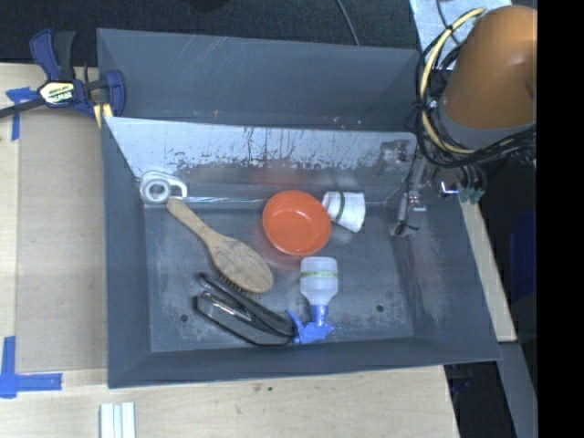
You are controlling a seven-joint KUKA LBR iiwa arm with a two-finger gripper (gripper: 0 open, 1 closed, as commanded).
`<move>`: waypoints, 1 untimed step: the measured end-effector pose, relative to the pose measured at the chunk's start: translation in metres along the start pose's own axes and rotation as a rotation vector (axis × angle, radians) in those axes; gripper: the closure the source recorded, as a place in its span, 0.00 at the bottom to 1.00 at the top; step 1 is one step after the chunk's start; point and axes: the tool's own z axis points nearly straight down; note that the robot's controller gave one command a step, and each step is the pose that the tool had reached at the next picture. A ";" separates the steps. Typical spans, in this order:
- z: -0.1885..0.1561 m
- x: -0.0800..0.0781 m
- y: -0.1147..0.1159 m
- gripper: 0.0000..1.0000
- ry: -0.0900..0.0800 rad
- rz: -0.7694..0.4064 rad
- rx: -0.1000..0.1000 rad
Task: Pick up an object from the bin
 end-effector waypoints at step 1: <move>-0.005 -0.002 0.000 0.00 -0.008 -0.003 0.001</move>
Offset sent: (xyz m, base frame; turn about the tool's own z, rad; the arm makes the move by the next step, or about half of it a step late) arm -0.0012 0.0754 -0.1541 0.0691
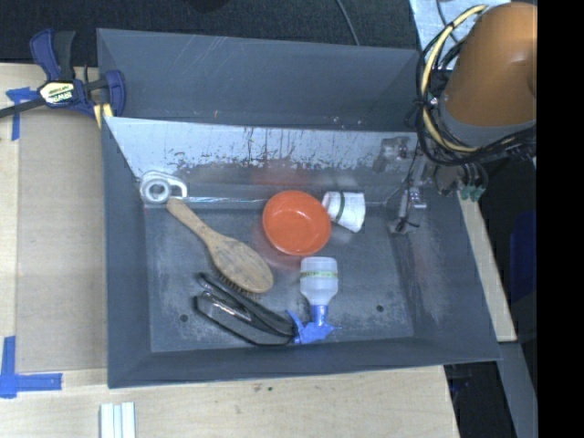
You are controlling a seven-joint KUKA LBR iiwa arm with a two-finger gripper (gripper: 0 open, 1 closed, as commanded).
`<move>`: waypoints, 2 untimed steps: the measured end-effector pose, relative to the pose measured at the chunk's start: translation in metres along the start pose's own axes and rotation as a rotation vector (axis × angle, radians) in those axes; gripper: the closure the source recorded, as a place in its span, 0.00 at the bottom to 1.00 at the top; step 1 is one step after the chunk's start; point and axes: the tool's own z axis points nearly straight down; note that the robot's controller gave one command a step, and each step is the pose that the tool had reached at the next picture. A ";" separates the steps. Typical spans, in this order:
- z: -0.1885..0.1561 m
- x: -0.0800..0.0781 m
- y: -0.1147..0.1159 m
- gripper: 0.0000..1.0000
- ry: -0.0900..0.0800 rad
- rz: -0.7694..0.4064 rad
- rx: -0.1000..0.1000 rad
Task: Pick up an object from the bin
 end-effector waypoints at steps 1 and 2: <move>0.142 0.001 0.068 0.00 -0.009 0.067 0.000; 0.063 -0.013 0.084 0.00 -0.025 0.205 0.001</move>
Offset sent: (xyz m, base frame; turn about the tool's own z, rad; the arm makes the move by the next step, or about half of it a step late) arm 0.0103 0.0839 -0.0686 0.2066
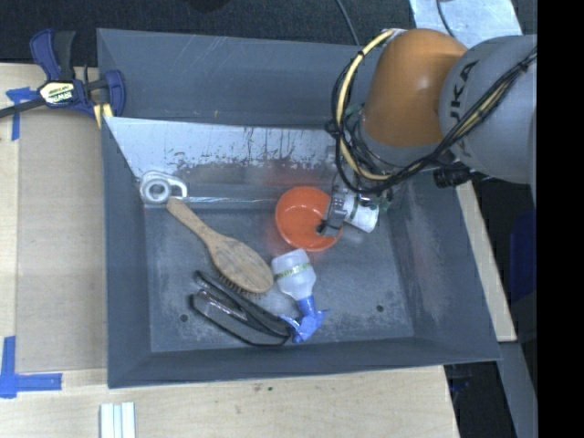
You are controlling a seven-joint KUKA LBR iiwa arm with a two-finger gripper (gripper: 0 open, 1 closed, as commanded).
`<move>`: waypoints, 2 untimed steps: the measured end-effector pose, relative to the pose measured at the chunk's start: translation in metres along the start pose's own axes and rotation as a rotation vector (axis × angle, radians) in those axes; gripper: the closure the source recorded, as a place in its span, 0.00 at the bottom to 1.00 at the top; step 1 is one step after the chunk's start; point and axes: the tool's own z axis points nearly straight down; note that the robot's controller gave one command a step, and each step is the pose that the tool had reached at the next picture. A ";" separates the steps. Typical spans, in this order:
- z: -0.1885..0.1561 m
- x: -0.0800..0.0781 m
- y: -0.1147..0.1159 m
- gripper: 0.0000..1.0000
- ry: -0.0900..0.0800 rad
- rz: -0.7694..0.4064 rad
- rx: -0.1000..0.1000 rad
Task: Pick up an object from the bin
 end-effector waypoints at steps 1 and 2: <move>0.066 0.012 0.041 0.00 0.021 -0.141 -0.002; 0.090 0.006 0.025 0.00 0.007 0.214 -0.004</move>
Offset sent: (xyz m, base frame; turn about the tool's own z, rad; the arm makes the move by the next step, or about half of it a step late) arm 0.0011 0.0219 -0.0953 0.2195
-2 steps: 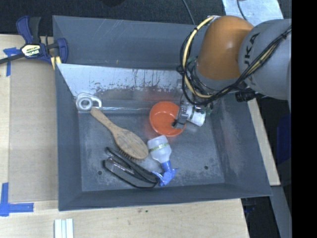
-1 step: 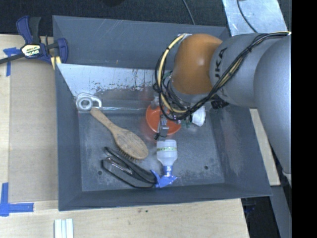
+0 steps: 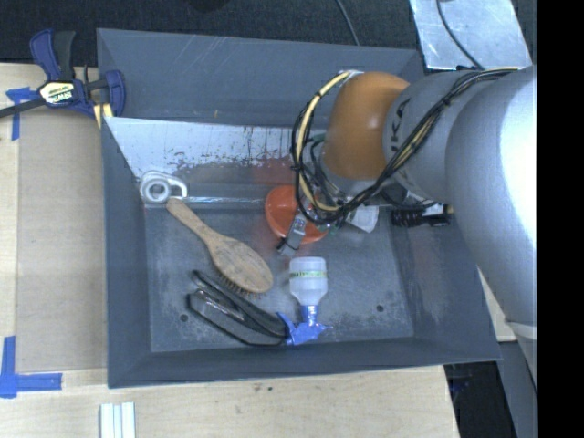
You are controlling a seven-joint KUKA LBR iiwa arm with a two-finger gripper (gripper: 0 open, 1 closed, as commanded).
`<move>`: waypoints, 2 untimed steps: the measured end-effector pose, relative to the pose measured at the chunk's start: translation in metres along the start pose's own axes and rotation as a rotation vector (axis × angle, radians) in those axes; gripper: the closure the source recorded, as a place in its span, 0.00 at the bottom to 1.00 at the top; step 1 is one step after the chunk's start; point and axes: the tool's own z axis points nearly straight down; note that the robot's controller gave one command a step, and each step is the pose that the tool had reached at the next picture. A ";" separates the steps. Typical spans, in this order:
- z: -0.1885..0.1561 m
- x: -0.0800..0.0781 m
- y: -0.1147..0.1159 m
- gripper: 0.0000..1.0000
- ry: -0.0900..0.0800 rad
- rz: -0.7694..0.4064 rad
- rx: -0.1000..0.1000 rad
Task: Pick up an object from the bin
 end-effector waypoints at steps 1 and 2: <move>0.010 0.003 -0.001 1.00 0.050 -0.252 0.015; 0.010 0.003 -0.001 1.00 0.050 -0.252 0.015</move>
Offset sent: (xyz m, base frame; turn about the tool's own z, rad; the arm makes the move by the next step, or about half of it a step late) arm 0.0000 0.0000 0.0000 0.0000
